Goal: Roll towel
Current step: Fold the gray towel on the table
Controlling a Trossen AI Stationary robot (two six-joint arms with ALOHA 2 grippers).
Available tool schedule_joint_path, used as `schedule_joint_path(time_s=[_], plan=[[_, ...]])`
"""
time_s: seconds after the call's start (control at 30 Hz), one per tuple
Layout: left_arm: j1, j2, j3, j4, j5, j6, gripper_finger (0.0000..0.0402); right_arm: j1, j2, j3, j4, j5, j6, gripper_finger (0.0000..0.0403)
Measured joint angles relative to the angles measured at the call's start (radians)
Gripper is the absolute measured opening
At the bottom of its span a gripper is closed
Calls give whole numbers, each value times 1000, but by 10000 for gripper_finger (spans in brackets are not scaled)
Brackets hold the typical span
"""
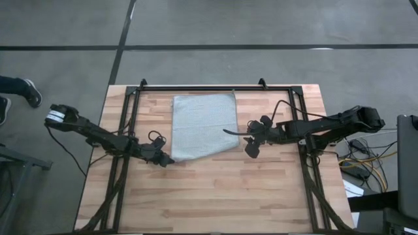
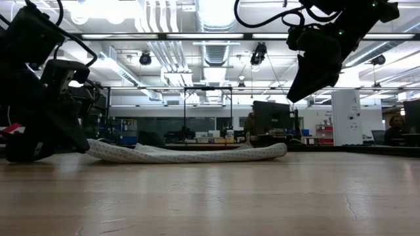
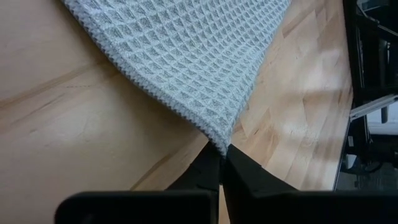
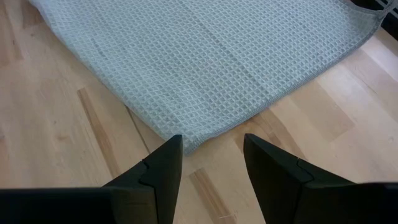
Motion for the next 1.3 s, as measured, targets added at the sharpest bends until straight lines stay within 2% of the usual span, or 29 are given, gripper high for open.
schedule_joint_path(time_s=[0.83,1.03,1.3], plan=[[0,0,0,-1,-3,1,5,0,0,-2,54,-1,21,169],[0,0,0,-1,-3,1,13,0,0,-3,129,-25,148,169],[0,0,0,-1,-2,3,9,0,0,-10,157,-82,186,169]])
